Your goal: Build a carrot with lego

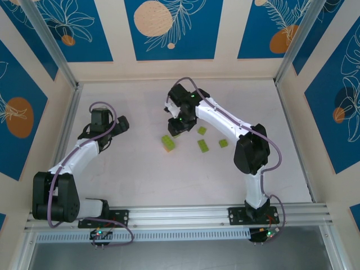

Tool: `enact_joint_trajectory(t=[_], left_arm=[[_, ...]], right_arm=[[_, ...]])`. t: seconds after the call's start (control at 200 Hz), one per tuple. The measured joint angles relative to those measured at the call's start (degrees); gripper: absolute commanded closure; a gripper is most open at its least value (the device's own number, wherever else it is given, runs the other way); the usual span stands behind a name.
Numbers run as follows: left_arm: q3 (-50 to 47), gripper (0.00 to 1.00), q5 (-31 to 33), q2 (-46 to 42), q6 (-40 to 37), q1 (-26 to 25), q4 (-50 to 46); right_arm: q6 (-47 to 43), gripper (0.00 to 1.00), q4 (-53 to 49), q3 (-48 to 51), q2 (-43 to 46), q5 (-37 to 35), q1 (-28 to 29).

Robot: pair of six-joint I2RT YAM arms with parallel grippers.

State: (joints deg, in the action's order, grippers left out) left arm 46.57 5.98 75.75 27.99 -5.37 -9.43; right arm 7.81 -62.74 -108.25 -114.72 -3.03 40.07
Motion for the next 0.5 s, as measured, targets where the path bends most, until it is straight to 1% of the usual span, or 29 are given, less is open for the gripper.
enact_joint_trajectory(t=[0.19,0.5], left_arm=[[0.02,0.02,0.00,-0.61,0.00,0.00,0.00],[0.02,0.02,0.02,-0.68,0.00,0.00,0.00]], right_arm=[[0.00,0.69,-1.18,-3.41,-2.95,1.11,1.95],[-0.42,0.69,-2.21,-6.12,-7.04,1.57,2.03]])
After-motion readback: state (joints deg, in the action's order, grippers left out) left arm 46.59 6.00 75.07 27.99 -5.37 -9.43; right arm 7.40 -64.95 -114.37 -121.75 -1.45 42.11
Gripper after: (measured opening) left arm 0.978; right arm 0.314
